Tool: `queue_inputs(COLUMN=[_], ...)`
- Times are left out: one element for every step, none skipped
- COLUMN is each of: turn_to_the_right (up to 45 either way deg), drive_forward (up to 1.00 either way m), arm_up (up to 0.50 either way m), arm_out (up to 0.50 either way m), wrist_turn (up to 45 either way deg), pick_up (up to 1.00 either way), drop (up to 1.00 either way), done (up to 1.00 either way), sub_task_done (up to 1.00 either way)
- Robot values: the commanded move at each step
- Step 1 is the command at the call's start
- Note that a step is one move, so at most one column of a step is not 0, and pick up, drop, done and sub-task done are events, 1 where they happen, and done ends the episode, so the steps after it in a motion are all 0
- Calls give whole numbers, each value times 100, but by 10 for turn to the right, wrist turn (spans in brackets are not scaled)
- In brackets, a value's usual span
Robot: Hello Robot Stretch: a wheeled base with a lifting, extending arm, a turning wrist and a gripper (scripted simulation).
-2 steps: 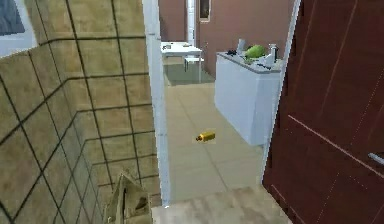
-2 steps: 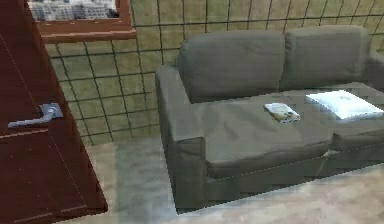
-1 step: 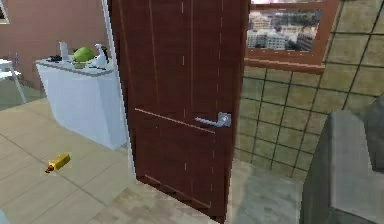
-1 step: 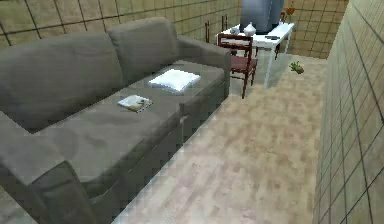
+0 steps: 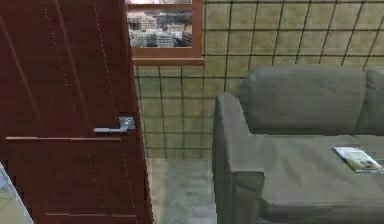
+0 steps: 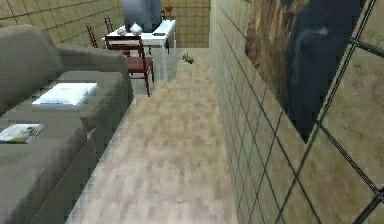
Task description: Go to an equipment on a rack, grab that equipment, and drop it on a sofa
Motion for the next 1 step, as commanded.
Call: queue_inputs(turn_to_the_right=[0], drive_forward=[10], arm_up=[0], arm_out=[0], wrist_turn=[0], pick_up=[0], drop=[0], done=[0], sub_task_done=[0])
